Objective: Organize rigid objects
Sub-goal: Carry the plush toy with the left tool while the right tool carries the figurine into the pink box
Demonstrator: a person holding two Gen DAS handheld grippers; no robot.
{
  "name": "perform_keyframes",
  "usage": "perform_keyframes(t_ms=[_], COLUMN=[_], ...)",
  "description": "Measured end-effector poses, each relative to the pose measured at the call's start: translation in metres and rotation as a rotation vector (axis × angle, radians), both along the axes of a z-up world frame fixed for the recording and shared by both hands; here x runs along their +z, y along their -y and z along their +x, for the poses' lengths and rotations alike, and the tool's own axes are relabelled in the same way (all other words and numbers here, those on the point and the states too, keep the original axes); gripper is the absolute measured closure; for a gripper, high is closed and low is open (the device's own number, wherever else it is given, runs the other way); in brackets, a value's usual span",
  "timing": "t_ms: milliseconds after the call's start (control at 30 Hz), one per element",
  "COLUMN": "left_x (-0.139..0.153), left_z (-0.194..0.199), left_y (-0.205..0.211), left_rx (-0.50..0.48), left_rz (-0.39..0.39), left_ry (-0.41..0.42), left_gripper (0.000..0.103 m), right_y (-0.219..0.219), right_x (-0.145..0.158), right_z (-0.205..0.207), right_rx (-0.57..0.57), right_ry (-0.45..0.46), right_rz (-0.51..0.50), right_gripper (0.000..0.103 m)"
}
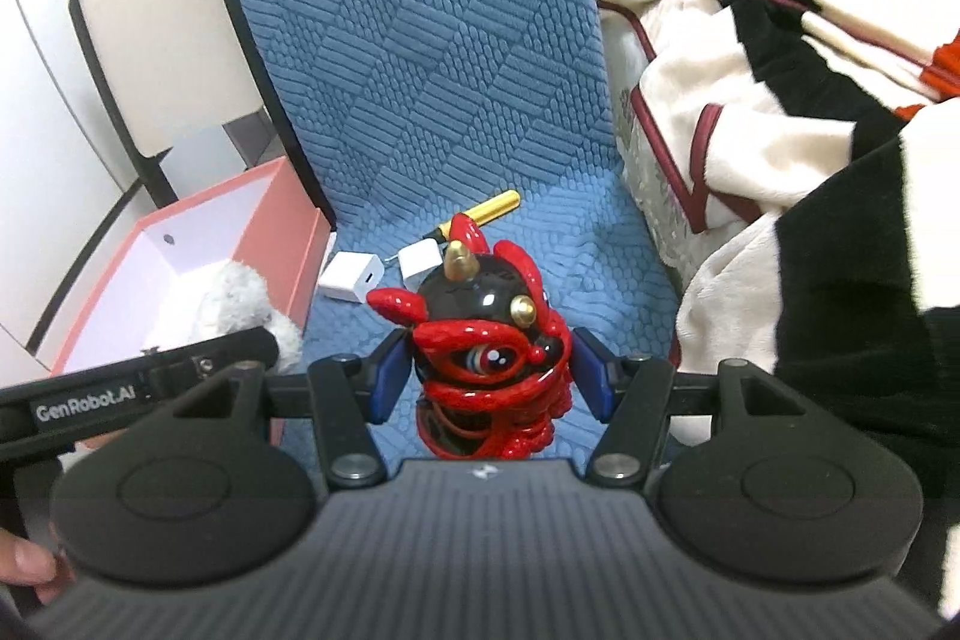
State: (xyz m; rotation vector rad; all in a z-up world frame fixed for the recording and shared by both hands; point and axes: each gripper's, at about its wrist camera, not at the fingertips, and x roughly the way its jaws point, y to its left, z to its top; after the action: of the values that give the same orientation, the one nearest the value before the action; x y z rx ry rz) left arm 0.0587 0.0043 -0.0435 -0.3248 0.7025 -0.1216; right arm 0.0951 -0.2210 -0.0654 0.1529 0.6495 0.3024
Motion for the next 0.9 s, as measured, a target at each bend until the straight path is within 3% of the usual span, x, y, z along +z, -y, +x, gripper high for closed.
perform_keyframes(t_ms=[300, 900], left_x=[0.013, 0.052], left_z=[-0.019, -0.058], left_y=[-0.024, -0.102], left_rx=[0.02, 0.125], left_rz=[-0.032, -0.026], left_ry=[-0.004, 0.054], left_gripper=[0.054, 0.054], right_y=[-0.012, -0.094], right_x=[0.02, 0.052], right_z=[-0.017, -0.039], right_rx=[0.032, 0.217], right_ry=[0.036, 0.101], right_rz=[-0.002, 0.001], right_gripper=[0.042, 0.042])
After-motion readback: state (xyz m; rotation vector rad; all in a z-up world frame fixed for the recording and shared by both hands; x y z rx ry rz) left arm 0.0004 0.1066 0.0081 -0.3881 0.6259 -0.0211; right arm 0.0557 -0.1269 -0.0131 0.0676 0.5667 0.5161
